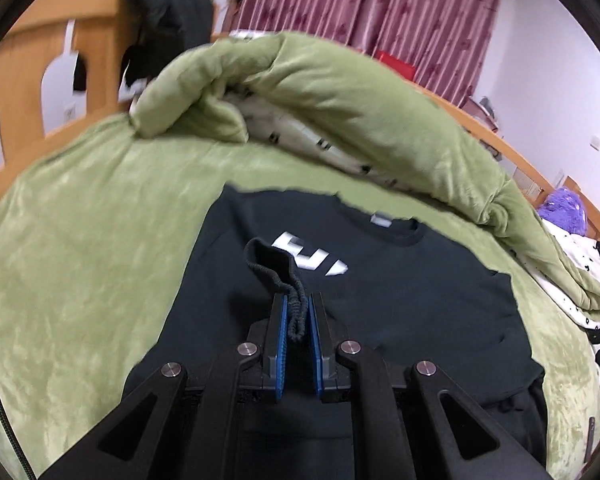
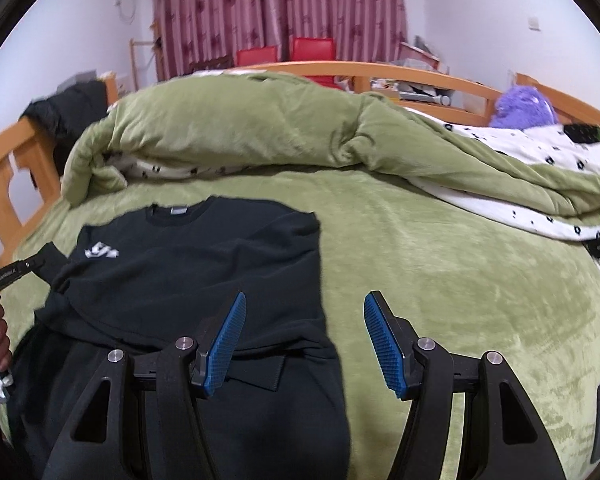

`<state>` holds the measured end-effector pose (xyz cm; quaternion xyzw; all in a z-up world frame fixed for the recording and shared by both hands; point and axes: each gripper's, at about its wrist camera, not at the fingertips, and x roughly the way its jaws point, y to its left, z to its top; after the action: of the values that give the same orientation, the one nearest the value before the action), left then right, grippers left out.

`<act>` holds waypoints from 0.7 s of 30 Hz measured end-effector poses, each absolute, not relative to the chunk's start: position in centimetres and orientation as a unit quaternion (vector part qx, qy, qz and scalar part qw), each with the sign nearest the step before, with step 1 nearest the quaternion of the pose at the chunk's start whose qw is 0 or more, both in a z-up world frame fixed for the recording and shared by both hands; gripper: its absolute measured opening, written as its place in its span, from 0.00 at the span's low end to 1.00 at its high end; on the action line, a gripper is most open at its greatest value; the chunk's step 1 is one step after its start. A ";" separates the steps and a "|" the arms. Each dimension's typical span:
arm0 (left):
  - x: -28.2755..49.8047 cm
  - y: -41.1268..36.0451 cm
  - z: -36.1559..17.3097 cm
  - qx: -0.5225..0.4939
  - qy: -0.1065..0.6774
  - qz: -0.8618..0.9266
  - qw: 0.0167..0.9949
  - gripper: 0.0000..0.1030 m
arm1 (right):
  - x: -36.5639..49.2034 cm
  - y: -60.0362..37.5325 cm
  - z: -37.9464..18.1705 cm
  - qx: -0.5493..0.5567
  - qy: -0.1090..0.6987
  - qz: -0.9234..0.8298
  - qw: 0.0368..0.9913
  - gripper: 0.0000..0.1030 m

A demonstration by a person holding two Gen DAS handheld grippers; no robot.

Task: Fold small clothes

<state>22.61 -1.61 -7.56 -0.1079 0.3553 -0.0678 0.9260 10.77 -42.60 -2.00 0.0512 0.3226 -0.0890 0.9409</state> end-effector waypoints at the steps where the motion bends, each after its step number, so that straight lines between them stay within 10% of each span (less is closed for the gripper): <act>1: 22.5 -1.2 -8.2 -0.111 0.361 -0.068 0.923 0.10 | 11.1 -41.9 -2.4 0.039 0.329 -0.086 0.940 0.59; 19: 24.6 -0.3 -12.5 -0.120 0.409 -0.080 0.901 0.41 | 15.6 -40.9 -8.7 0.046 0.375 -0.070 0.923 0.59; 21: 24.8 0.0 -12.5 -0.117 0.396 -0.087 0.907 0.20 | 15.9 -41.0 -9.4 0.049 0.384 -0.066 0.919 0.59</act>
<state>24.78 -0.02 -12.48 -0.1172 0.3956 -0.0869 0.9068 15.94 -41.02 -9.38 0.0493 0.3843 -0.0663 0.9195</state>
